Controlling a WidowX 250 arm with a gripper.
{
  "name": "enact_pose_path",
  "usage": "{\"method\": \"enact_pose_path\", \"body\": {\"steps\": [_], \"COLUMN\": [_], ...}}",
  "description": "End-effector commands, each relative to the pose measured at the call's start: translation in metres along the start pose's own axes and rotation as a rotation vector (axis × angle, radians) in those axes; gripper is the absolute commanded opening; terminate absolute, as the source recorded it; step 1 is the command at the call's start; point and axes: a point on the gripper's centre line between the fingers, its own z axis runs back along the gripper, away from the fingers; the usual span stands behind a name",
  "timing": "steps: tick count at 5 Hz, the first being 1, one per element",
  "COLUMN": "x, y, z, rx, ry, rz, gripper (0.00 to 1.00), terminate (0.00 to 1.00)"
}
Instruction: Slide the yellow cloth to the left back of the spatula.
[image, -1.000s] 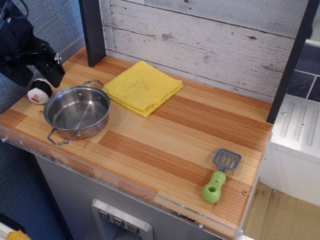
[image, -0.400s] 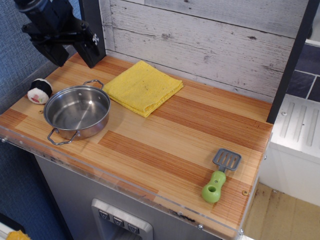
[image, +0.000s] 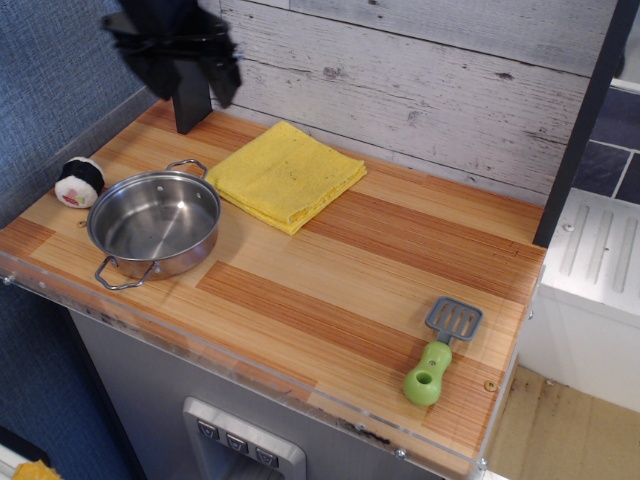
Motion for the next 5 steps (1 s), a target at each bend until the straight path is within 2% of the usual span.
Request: {"method": "enact_pose_path", "body": {"steps": [1, 3, 4, 5], "x": [0.029, 0.030, 0.028, 0.022], "y": [-0.014, -0.023, -0.022, -0.024], "z": [-0.020, -0.058, -0.071, -0.082], "rx": [-0.006, -0.006, -0.004, 0.001], "ry": [0.005, 0.083, 0.090, 0.126], "rz": [-0.062, -0.093, -0.090, -0.096], "gripper": [1.00, 1.00, 1.00, 1.00], "terminate": [0.00, 0.00, 0.00, 0.00]}}
